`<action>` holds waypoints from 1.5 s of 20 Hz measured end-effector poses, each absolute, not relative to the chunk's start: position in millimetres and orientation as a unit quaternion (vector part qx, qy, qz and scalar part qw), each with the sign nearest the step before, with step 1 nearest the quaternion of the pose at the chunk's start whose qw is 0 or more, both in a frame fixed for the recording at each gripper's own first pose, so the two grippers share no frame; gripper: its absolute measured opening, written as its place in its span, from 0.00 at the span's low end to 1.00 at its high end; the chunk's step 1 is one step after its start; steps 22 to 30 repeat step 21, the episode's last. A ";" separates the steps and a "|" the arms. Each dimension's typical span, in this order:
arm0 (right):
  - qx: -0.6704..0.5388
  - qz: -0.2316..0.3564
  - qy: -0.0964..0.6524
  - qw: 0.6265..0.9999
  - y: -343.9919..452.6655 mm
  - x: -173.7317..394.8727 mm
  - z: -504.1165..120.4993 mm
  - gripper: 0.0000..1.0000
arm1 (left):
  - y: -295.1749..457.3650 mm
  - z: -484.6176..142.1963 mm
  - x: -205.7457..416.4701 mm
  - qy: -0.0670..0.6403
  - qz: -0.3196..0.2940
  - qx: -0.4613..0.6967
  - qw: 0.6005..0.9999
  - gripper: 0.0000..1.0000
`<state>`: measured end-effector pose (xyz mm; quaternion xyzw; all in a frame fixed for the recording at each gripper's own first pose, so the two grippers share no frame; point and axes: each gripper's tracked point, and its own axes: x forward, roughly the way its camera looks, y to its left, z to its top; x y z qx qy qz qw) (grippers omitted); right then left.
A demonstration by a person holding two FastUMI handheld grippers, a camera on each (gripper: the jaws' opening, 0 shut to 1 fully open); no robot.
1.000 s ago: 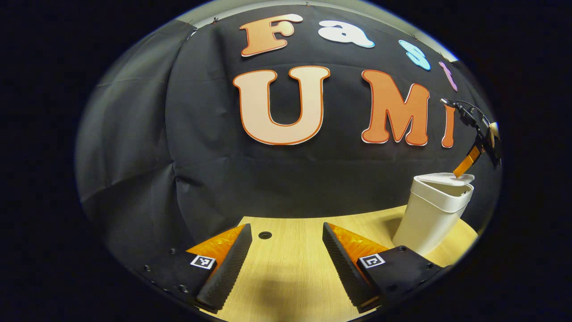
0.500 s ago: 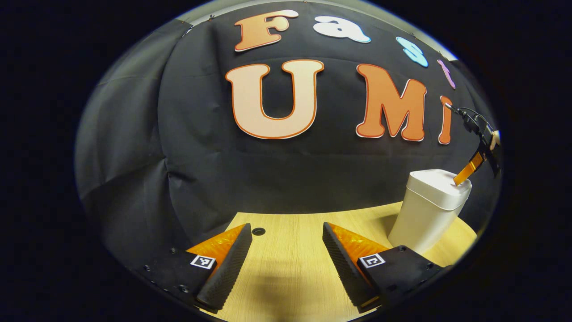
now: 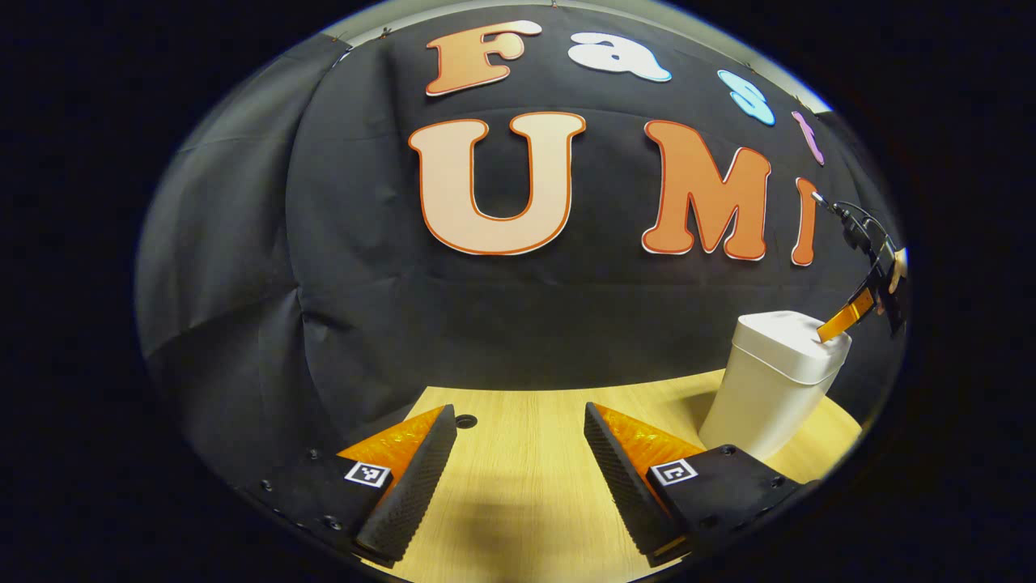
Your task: Press the lid of the desktop garbage bin to open it, pick up the crumpled paper on the desktop and throw it into the bin, then pick up the pop can on the desktop and drop it into the bin, and finally close the garbage bin lid.
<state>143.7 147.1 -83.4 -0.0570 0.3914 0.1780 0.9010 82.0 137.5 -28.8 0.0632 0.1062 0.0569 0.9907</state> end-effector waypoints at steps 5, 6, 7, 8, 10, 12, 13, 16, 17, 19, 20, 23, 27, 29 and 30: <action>-0.040 0.150 0.341 0.927 140.7 144.9 -76.2 1.00 | 136.8 -26.3 79.2 0.104 0.058 0.054 0.991 1.00; -0.037 0.140 0.326 0.934 137.0 145.6 -74.4 1.00 | 136.6 -26.3 79.2 0.105 0.059 0.055 0.991 1.00; -0.032 0.137 0.308 0.941 135.9 146.2 -70.8 1.00 | 137.8 -26.2 79.2 0.105 0.059 0.056 0.991 1.00; -0.027 0.136 0.288 0.948 135.9 146.1 -66.5 1.00 | 138.4 -25.3 79.4 0.105 0.061 0.059 0.991 1.00; -0.018 0.126 0.248 0.960 131.1 142.3 -58.3 1.00 | 141.1 -25.0 79.5 0.104 0.065 0.063 0.991 1.00; 0.001 0.112 0.195 0.974 126.4 135.8 -41.3 1.00 | 142.7 -24.9 80.3 0.104 0.066 0.060 0.991 1.00; 0.019 0.110 0.167 0.980 126.0 130.9 -32.2 1.00 | 142.8 -26.0 79.3 0.104 0.067 0.058 0.991 1.00; 0.076 0.100 0.108 0.986 119.6 108.0 -12.4 0.99 | 145.7 -25.7 76.9 0.101 0.068 0.054 0.991 1.00; 0.088 0.093 0.102 0.987 114.2 99.2 -10.9 0.99 | 147.5 -26.4 77.3 0.101 0.069 0.056 0.991 1.00; 0.104 0.076 0.095 0.987 104.7 85.3 -14.7 0.99 | 151.0 -24.5 77.0 0.099 0.072 0.055 0.991 1.00; 0.106 0.066 0.093 0.988 102.6 78.5 -18.3 0.99 | 152.4 -25.1 77.1 0.099 0.073 0.053 0.991 1.00; 0.106 0.057 0.091 0.989 99.1 70.8 -21.7 0.98 | 152.9 -26.0 77.1 0.099 0.074 0.051 0.991 1.00; 0.106 0.057 0.091 0.989 99.1 70.8 -21.7 0.98 | 152.9 -26.0 77.1 0.099 0.074 0.051 0.991 1.00; 0.106 0.057 0.091 0.989 99.1 70.8 -21.7 0.98 | 152.9 -26.0 77.1 0.099 0.074 0.051 0.991 1.00; 0.106 0.057 0.091 0.989 99.1 70.8 -21.7 0.98 | 152.9 -26.0 77.1 0.099 0.074 0.051 0.991 1.00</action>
